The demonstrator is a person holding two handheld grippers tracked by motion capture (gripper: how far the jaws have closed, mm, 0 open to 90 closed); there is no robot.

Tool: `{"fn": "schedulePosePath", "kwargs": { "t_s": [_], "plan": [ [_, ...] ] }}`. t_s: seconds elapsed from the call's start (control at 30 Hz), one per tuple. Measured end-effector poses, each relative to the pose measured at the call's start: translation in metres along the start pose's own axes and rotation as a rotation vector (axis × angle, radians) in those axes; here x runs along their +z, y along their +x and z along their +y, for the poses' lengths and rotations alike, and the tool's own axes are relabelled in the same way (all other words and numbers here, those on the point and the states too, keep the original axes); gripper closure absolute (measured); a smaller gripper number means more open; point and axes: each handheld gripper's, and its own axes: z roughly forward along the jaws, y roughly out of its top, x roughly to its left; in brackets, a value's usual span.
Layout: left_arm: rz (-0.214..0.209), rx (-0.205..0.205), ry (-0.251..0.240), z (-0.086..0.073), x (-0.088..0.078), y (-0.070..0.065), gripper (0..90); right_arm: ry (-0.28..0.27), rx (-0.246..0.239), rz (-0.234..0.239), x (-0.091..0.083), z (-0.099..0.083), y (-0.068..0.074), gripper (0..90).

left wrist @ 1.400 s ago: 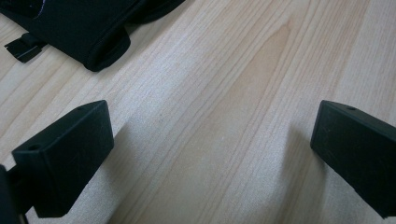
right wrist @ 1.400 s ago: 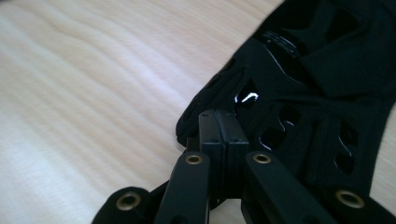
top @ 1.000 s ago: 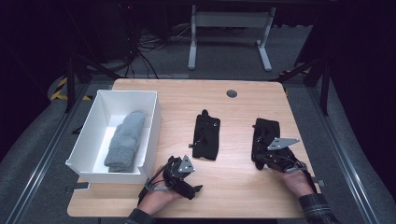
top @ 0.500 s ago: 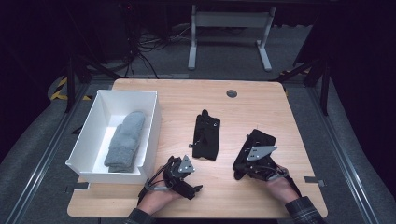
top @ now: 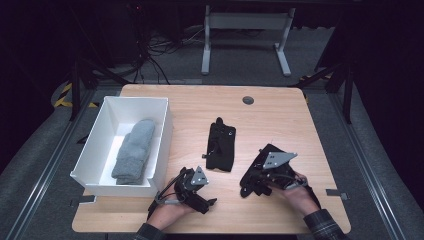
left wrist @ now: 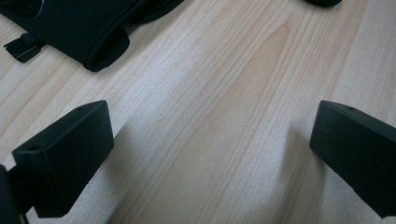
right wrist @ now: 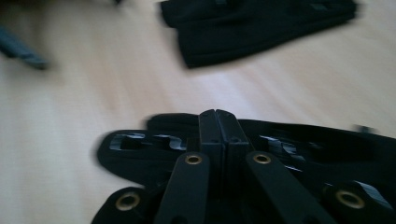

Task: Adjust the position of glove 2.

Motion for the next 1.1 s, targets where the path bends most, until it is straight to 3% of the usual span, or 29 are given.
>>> {"fn": "schedulePosePath", "kwargs": {
  "t_s": [0.2, 0.37, 0.5, 0.8, 0.93, 1.1],
  "plan": [
    [0.002, 0.0, 0.001, 0.0, 0.0, 0.0, 0.2, -0.008, 0.086, -0.132, -0.015, -0.012, -0.047, 90.0],
    [0.002, 0.0, 0.002, 0.0, 0.0, 0.0, 0.1, 0.008, 0.143, -0.181, -0.022, -0.025, -0.07, 90.0],
    [0.004, -0.004, 0.004, 0.0, -0.001, -0.001, 0.1, 0.061, 0.174, -0.215, -0.018, -0.037, -0.083, 90.0],
    [0.009, -0.008, 0.008, 0.0, -0.001, 0.0, 0.0, 0.119, 0.195, -0.231, -0.024, -0.049, -0.081, 90.0],
    [0.003, -0.002, 0.001, -0.001, -0.001, 0.001, 0.0, 0.146, 0.171, -0.245, -0.031, -0.053, -0.07, 90.0],
    [0.002, -0.002, 0.0, -0.001, -0.001, 0.001, 0.0, 0.174, 0.16, -0.227, -0.043, -0.062, -0.058, 90.0]
  ]
}}
